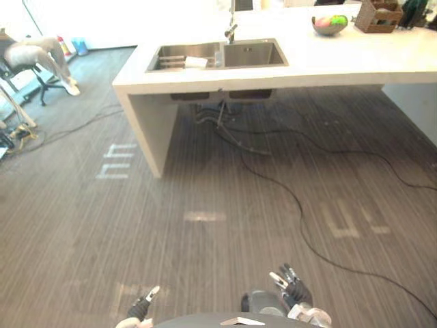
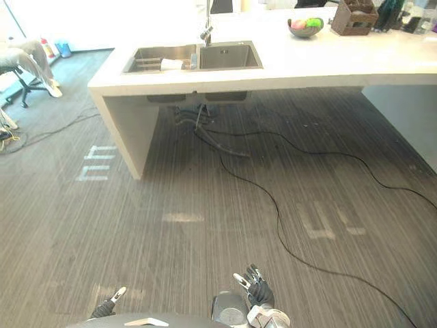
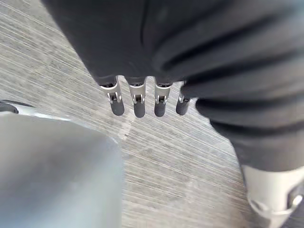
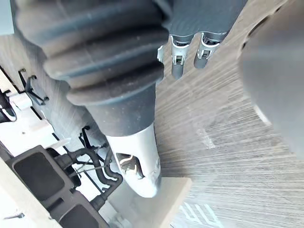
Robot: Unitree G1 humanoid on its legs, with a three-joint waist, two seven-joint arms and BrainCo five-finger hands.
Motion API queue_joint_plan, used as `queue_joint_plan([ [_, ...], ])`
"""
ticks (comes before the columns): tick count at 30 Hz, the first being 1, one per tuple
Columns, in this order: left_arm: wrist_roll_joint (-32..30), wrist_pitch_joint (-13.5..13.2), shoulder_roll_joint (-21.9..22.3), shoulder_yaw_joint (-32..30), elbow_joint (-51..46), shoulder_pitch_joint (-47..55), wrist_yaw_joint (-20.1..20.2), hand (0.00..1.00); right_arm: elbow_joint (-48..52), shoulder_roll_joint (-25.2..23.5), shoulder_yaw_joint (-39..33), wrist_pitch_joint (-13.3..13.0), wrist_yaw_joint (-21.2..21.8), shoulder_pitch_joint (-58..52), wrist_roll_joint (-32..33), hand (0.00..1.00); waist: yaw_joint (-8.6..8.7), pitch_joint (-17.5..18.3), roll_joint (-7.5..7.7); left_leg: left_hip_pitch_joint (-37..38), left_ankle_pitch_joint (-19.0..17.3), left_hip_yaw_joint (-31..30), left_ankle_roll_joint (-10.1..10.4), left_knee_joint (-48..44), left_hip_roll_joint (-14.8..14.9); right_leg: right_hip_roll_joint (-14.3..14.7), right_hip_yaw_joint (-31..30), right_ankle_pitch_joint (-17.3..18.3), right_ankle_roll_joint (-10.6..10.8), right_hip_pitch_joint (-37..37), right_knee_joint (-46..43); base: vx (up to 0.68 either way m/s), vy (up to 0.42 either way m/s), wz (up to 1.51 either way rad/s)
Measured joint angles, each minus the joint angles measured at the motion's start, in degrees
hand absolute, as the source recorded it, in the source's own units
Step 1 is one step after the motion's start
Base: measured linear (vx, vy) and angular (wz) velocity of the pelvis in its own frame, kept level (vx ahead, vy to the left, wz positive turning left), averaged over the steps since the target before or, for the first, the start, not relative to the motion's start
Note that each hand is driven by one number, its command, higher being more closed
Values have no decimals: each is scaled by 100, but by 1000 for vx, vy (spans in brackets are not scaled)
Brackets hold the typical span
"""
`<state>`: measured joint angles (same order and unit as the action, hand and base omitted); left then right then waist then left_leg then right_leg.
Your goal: Walk over to the sink, pick up the cup, carry it to the dishwasher, place the cup inside the dishwasher, then close the dishwasher door
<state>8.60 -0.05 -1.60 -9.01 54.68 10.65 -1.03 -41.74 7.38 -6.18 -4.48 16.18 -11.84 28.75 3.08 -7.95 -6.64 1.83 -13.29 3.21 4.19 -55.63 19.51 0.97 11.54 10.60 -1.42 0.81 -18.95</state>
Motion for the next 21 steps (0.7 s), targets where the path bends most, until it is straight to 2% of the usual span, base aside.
queue_joint_plan([
  [1, -53, -98, -54, 4, -105, -3, -29, 0, -39, -9, 148, 48, -3, 66, -1, 0, -42, -29, 94, -317, -214, 52, 12, -232, -184, 45, 0, -61, -38, -455, 459, 484, -160, 2],
  [2, -103, -120, -76, 14, -182, 5, -57, 0, -51, -12, 200, 91, -2, 99, -2, 0, -86, -39, 134, -492, -304, 89, 8, -191, -318, 41, -9, -80, -36, -605, 602, 443, -98, -16],
  [4, -416, -177, -82, 80, -529, -28, -232, 0, -220, 6, 367, 231, -22, 375, -7, 0, -324, -112, 208, -1157, -664, 616, -48, 892, -813, -65, -113, -177, 35, -971, 930, 458, -16, -35],
  [5, -486, -188, -88, 120, -621, -45, -254, 0, -201, -2, 375, 253, -22, 427, -14, 0, -365, -155, 227, -1307, -646, 762, -77, 1292, -933, -118, -131, -177, 38, -1053, 1009, 412, 56, -27],
  [6, -637, -290, -172, 279, -792, -74, -338, 0, -196, -32, 374, 246, -23, 541, -13, 0, -413, -298, 299, -1496, -354, 970, -143, 2275, -1244, -289, -160, -123, 124, -1233, 1090, 310, 79, -15],
  [7, -731, -353, -194, 384, -876, -75, -408, 0, -197, -30, 374, 236, -24, 574, -9, 0, -444, -346, 331, -1540, -28, 969, -134, 2927, -1402, -368, -184, -52, 198, -1311, 1112, 348, 150, -21],
  [8, -891, -488, -212, 587, -990, -59, -566, 0, -206, 14, 403, 208, -23, 606, -4, 0, -497, -373, 259, -1601, 543, 814, -7, 4053, -1475, -372, -261, 171, 273, -1460, 1240, 410, 239, -23],
  [9, -977, -592, -183, 780, -1119, -24, -743, 0, -226, 31, 504, 200, -43, 611, -2, 0, -518, -453, 149, -1703, 1063, 704, 9, 4135, -1343, -294, -358, 389, 351, -1742, 1270, 430, 273, -23],
  [10, -1028, -633, -206, 849, -1171, -12, -842, 0, -217, 26, 590, 200, -43, 576, -1, 0, -549, -454, 183, -1692, 1288, 747, -71, 4014, -1364, -309, -456, 508, 338, -1865, 1276, 395, 250, -15],
  [11, -1188, -702, -328, 1034, -1453, 13, -1079, 0, -210, -21, 730, 196, -40, 585, -2, 0, -571, -416, 278, -1688, 1293, 843, -168, 3807, -1560, -436, -674, 707, 291, -1929, 1249, 439, 202, 2],
  [12, -1330, -756, -367, 1293, -1786, -77, -1250, 0, -217, -21, 877, 200, -46, 699, -12, 0, -535, -395, 501, -1837, 1173, 800, -364, 3588, -1748, -545, -837, 857, 89, -1861, 1138, 432, 185, 13],
  [13, -1422, -789, -364, 1430, -1872, -166, -1318, 0, -228, -24, 948, 206, -64, 715, -17, 0, -531, -406, 547, -1907, 1131, 762, -459, 3513, -1852, -585, -930, 834, 67, -1807, 1034, 438, 192, 30],
  [14, -1634, -802, -351, 1694, -1934, -335, -1444, 0, -223, -29, 1058, 222, -131, 829, -57, 0, -513, -414, 604, -1956, 1163, 763, -746, 3514, -2009, -685, -1002, 772, 119, -1592, 653, 415, 219, 36],
  [15, -1817, -828, -335, 1919, -1936, -479, -1577, 0, -223, -89, 1071, 277, -230, 865, -127, 0, -489, -390, 667, -1914, 1158, 774, -898, 3561, -2119, -779, -1066, 765, 141, -1444, 264, 515, 258, 38],
  [16, -2099, -873, -326, 2227, -1999, -621, -1812, 0, -222, -199, 1069, 373, -315, 863, -203, 0, -468, -360, 781, -1742, 1045, 817, -1030, 3637, -2260, -900, -1131, 673, 377, -1315, -269, 537, 234, 24],
  [17, -2277, -933, -326, 2355, -2069, -653, -1969, 0, -219, -275, 1079, 435, -380, 835, -212, 0, -469, -333, 841, -1566, 928, 834, -1096, 3697, -2330, -965, -1159, 507, 650, -1195, -820, 465, 170, 9],
  [18, -2389, -947, -358, 2400, -2220, -663, -2058, 0, -214, -347, 1122, 480, -432, 784, -213, 0, -467, -311, 893, -1362, 806, 834, -1100, 3712, -2364, -959, -1244, 277, 1028, -1003, -1576, 462, 125, -7],
  [19, -2484, -974, -484, 2416, -2503, -652, -2171, 0, -211, -417, 1220, 490, -453, 674, -216, 0, -469, -253, 996, -1060, 653, 855, -1105, 3762, -2427, -963, -1265, -72, 1635, -638, -2754, 362, 76, -16],
  [20, -2526, -980, -526, 2413, -2674, -650, -2222, 0, -189, -433, 1267, 496, -469, 634, -222, 0, -479, -239, 1022, -891, 575, 870, -1091, 3798, -2456, -975, -1239, -174, 1783, -445, -3379, 437, 84, -32],
  [21, -2595, -984, -647, 2398, -3064, -663, -2253, 0, -171, -421, 1274, 470, -487, 634, -222, 0, -462, -219, 1052, -508, 479, 913, -1073, 3945, -2513, -1098, -938, -150, 1446, -83, -4397, 394, 80, -34],
])
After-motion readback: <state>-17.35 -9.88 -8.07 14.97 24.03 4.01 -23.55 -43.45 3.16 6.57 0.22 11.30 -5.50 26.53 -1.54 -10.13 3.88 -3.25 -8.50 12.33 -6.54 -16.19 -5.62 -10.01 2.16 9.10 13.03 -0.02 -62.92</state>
